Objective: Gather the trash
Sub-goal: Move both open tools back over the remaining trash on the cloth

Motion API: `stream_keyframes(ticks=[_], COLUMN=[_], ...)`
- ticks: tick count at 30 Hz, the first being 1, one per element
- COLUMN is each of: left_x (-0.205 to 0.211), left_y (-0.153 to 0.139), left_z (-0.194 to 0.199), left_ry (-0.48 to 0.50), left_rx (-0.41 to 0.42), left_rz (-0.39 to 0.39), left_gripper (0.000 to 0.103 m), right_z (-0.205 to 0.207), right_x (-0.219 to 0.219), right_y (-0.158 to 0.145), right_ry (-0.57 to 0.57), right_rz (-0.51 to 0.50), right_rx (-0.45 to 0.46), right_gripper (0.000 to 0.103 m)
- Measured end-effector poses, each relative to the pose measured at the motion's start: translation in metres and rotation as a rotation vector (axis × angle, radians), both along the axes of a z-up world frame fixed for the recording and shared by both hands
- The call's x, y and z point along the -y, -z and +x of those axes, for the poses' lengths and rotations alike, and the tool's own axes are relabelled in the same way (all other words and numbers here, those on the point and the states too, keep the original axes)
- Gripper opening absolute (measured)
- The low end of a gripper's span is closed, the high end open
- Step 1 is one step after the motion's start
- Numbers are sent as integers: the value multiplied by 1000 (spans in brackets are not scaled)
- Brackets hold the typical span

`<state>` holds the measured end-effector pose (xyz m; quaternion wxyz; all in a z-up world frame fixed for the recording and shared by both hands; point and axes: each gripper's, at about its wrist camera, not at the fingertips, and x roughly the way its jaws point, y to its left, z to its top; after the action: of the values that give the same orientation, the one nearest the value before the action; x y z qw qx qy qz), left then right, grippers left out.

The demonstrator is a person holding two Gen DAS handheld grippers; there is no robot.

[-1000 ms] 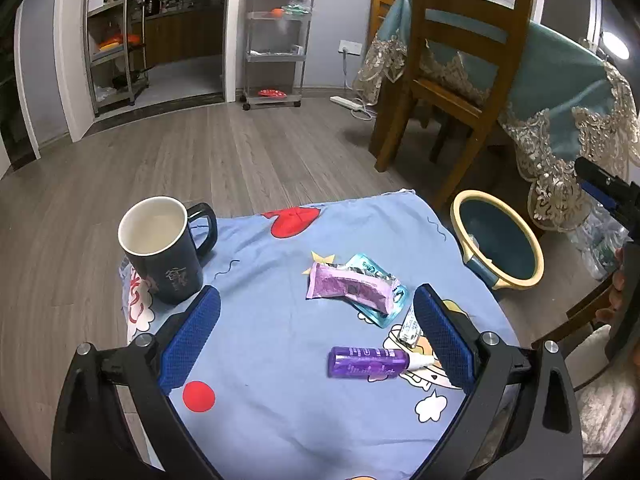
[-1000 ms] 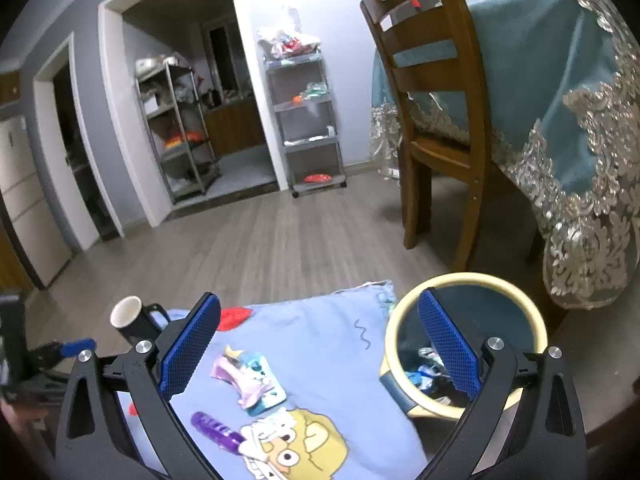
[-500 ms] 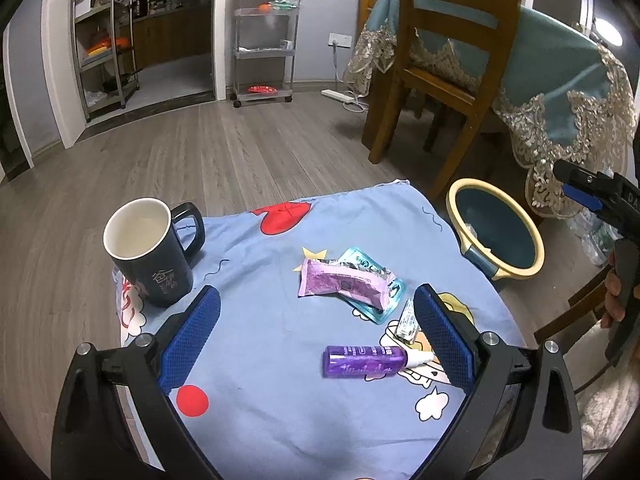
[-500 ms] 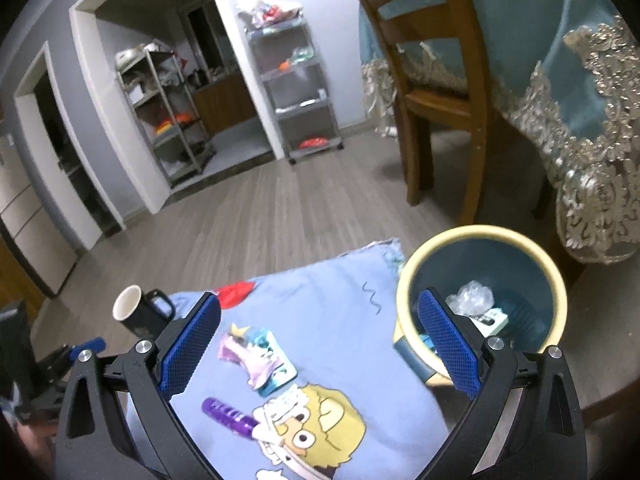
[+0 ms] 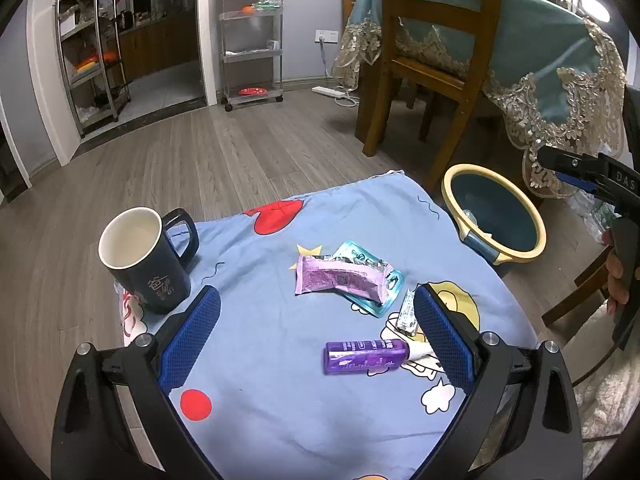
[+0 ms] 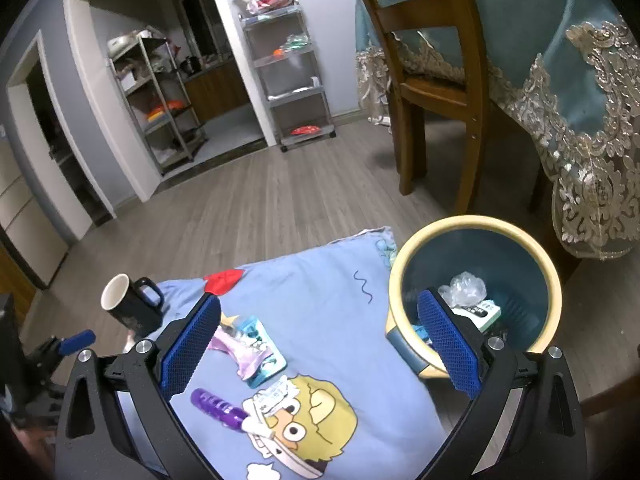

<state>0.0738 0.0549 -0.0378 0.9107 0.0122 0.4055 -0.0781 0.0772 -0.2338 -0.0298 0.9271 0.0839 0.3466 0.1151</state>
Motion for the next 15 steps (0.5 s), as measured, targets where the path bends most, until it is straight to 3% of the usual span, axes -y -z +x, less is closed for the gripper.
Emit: stream_keyframes(ticks=[11, 15], left_x=[1, -6], left_y=[4, 17], left_z=[1, 6], left_ry=[1, -20], left_rx=[-10, -43], left_rz=[6, 39], left_gripper=[95, 95], right_z=[2, 11], right_x=[-7, -18], right_y=[4, 15], right_ry=[-33, -74], right_rz=[-10, -29], right_rx=[-19, -69], right_gripper=[98, 98])
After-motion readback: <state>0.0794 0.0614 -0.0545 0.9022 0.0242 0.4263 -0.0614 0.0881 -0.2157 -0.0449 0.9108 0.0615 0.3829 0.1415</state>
